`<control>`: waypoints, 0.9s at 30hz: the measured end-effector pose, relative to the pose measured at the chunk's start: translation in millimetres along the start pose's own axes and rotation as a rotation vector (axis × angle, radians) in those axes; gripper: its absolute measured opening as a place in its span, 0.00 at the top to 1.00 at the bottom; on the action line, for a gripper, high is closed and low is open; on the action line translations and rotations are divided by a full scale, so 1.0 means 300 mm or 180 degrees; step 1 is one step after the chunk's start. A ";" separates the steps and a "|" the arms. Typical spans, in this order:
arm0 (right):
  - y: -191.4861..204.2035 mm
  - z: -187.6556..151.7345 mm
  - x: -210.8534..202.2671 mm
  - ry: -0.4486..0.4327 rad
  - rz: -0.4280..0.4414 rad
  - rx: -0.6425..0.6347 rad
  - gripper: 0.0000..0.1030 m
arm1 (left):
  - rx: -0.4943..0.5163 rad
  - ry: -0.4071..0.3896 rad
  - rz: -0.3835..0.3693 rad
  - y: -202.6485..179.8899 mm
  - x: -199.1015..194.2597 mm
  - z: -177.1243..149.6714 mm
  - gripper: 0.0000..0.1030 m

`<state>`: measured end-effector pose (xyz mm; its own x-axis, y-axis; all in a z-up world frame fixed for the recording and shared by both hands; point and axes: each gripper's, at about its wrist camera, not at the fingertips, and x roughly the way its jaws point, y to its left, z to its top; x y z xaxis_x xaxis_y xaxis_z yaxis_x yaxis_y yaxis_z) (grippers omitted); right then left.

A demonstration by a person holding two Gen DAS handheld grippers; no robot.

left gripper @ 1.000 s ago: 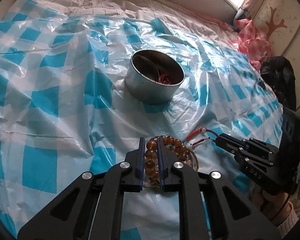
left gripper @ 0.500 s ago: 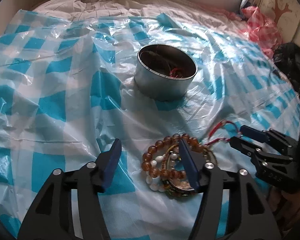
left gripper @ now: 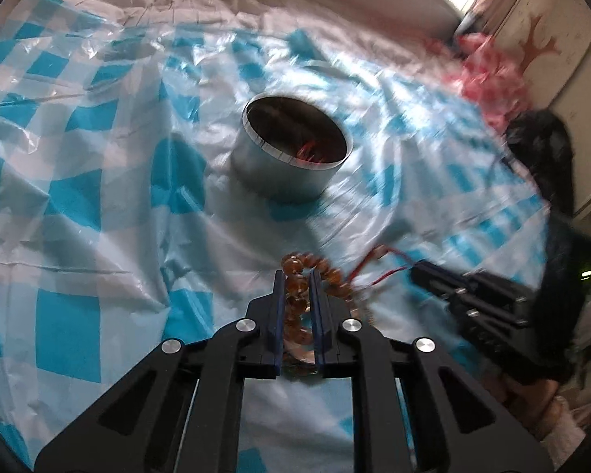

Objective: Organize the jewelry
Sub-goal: 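Grasp the amber bead bracelet with the left gripper while the right gripper grasps the red string bracelet, then carry both held bracelets up and over the silver tin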

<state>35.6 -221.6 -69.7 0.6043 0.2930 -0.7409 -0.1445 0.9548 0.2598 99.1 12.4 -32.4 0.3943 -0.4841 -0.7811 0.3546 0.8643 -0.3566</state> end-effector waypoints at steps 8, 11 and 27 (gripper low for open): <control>0.029 0.026 -0.098 -0.0489 0.0355 0.0002 0.88 | -0.0056 -0.0422 -0.0593 -0.044 -0.092 0.023 0.90; 0.041 0.034 -0.124 -0.0622 0.0385 -0.0044 0.88 | -0.0075 -0.0531 -0.0598 -0.047 -0.110 0.032 0.89; 0.038 0.070 -0.152 -0.0935 0.0592 0.0100 0.88 | -0.0095 -0.0926 -0.0447 -0.066 -0.176 0.080 0.89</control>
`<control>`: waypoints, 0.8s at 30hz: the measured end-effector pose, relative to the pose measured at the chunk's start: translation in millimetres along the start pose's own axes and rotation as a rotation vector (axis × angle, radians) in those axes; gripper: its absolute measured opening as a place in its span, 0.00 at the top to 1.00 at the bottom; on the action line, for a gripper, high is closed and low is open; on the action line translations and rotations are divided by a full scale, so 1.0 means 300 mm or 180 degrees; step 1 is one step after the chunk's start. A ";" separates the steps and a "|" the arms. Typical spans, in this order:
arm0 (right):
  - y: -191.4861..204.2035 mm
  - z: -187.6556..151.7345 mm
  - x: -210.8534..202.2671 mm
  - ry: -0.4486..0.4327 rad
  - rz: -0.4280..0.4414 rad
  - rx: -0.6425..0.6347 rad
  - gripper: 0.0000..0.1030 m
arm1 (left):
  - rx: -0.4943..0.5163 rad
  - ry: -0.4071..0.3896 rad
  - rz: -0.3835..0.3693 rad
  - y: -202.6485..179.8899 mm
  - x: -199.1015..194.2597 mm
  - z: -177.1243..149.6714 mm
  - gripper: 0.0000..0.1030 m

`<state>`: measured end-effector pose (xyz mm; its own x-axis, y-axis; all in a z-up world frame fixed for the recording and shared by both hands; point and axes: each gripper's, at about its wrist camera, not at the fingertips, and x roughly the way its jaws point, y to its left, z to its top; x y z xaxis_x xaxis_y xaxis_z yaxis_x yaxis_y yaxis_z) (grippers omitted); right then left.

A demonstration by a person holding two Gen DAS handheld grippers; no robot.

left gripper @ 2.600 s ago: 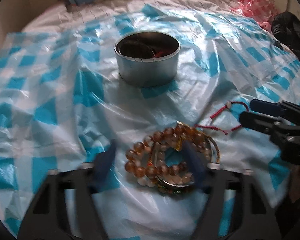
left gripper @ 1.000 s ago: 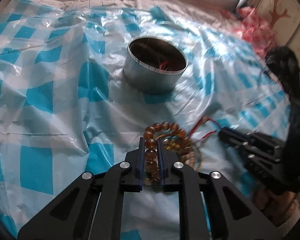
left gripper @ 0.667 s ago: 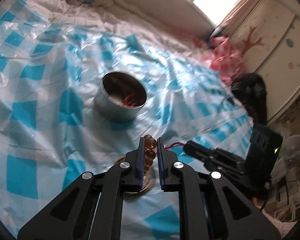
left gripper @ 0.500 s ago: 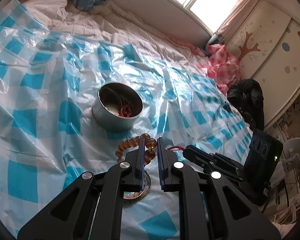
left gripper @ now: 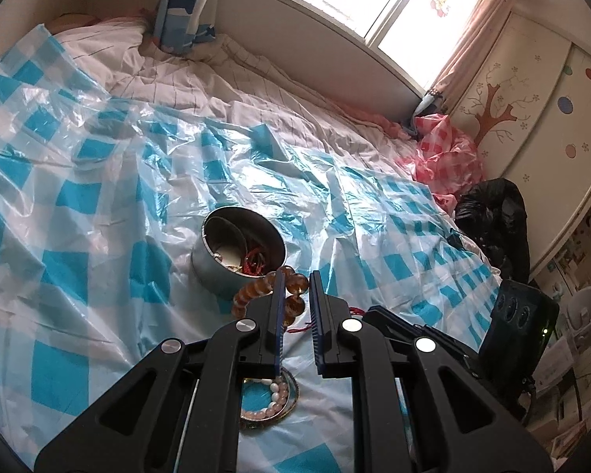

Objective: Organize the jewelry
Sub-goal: 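Carry both held bracelets up and over the silver tin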

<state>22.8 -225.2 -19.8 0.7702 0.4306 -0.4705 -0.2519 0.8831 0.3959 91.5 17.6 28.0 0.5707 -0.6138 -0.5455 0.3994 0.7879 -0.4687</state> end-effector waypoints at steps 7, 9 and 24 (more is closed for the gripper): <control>-0.002 0.032 0.010 -0.0140 0.0013 0.0049 0.88 | -0.0009 -0.0029 -0.0011 -0.014 0.021 0.019 0.89; -0.007 0.034 0.015 -0.0125 0.0007 0.0066 0.88 | 0.0016 0.0086 0.0145 -0.004 0.045 0.017 0.89; -0.038 0.020 0.023 -0.0041 -0.0156 0.0157 0.88 | 0.0423 0.1023 0.1472 0.063 0.392 -0.099 0.38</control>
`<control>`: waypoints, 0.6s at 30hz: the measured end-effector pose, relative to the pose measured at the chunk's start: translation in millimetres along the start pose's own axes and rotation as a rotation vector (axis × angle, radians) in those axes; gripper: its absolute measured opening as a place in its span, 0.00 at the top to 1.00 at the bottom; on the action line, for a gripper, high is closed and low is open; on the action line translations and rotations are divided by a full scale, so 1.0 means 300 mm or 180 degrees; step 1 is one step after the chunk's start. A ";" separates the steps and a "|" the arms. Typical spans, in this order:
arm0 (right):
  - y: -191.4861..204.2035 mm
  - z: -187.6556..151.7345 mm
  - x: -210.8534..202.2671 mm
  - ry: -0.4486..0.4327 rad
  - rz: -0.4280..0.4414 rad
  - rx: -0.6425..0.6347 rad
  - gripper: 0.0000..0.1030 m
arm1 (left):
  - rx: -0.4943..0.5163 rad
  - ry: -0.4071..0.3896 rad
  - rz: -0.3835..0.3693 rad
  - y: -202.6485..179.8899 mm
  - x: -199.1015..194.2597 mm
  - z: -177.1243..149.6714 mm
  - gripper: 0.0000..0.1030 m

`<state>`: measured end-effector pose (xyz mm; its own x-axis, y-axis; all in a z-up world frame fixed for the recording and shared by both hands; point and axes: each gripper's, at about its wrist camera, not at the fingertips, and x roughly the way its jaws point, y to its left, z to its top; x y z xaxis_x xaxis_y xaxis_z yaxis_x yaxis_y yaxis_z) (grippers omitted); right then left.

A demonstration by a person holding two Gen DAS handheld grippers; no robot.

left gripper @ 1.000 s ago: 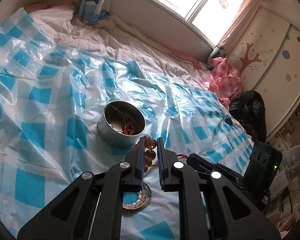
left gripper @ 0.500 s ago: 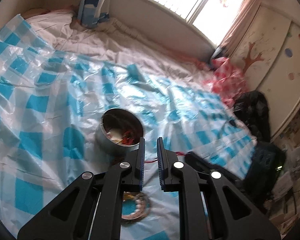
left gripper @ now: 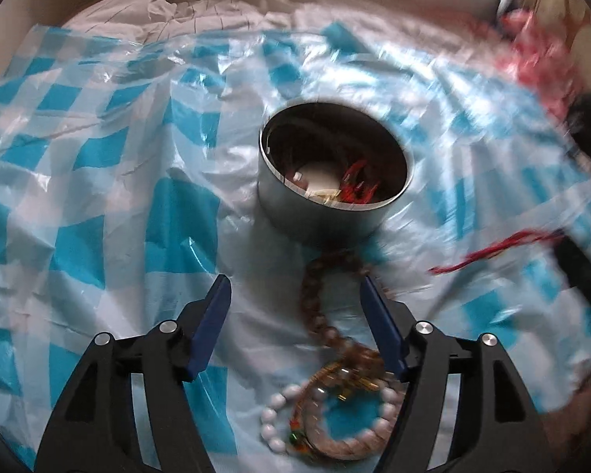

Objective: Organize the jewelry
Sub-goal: 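Carry both held bracelets up and over the silver tin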

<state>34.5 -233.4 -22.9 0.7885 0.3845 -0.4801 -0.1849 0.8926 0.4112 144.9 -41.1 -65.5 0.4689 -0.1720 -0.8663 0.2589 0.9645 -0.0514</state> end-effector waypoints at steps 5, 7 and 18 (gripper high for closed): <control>-0.009 0.003 0.001 0.0006 -0.0015 0.0051 0.88 | 0.0096 0.0174 0.0104 -0.008 0.033 -0.012 0.90; -0.009 0.004 -0.001 -0.0002 -0.0018 0.0053 0.88 | -0.0099 0.0130 -0.0119 0.027 -0.002 -0.004 0.90; 0.015 0.008 -0.030 -0.0151 0.0006 -0.0032 0.88 | -0.0643 -0.0620 -0.1551 0.132 -0.253 0.035 0.90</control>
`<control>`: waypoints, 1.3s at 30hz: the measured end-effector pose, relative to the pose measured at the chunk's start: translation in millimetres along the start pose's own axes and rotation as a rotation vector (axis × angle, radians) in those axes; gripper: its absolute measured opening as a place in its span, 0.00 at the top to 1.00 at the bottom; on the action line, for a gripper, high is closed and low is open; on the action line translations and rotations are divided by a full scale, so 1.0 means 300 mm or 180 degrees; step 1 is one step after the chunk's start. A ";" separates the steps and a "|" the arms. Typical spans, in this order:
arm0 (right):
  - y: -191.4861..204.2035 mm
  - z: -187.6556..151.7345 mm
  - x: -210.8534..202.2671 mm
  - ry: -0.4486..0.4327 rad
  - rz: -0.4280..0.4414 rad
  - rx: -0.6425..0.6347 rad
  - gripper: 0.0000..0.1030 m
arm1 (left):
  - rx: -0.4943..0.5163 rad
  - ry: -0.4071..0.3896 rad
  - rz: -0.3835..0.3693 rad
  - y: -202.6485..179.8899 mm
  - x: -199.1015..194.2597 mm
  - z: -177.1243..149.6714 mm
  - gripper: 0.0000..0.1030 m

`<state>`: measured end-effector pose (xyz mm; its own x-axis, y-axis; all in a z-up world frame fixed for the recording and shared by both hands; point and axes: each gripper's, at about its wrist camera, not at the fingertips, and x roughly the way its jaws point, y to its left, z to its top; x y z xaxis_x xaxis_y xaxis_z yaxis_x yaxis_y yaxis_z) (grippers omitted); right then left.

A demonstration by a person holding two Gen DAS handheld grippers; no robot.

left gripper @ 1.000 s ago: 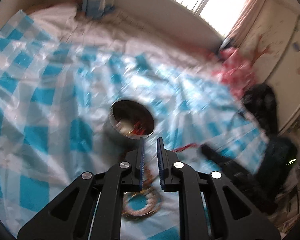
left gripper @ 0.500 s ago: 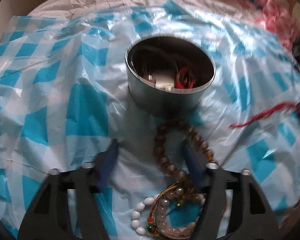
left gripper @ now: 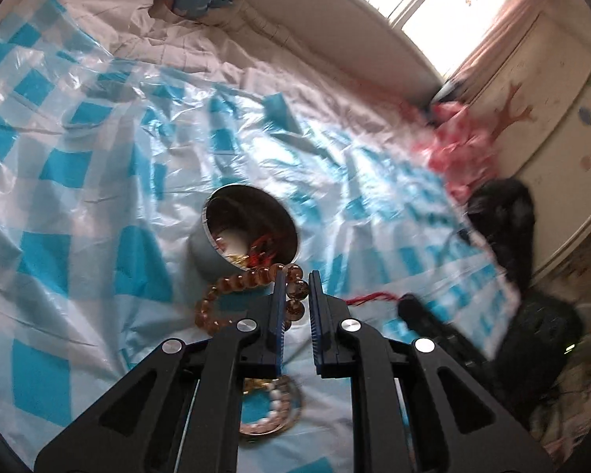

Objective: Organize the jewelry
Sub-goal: 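Carry both held bracelets up and over the silver tin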

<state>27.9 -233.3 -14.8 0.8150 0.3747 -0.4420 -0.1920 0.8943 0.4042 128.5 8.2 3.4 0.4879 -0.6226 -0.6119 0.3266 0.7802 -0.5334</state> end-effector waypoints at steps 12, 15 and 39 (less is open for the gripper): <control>0.056 0.039 -0.062 -0.0362 -0.0017 -0.0174 0.88 | -0.0038 -0.0265 -0.0341 -0.046 -0.056 0.034 0.90; 0.058 0.053 -0.057 -0.0404 -0.0014 -0.0158 0.88 | -0.0027 -0.0298 -0.0337 -0.050 -0.059 0.044 0.90; 0.063 0.135 0.121 -0.0360 0.0027 -0.0086 0.88 | -0.0123 -0.0359 -0.0101 -0.033 0.031 0.104 0.90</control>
<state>76.0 -212.6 9.2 0.8696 0.3535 -0.3448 -0.2124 0.8981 0.3852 155.0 -3.4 21.3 0.5664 -0.6344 -0.5261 0.3128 0.7561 -0.5749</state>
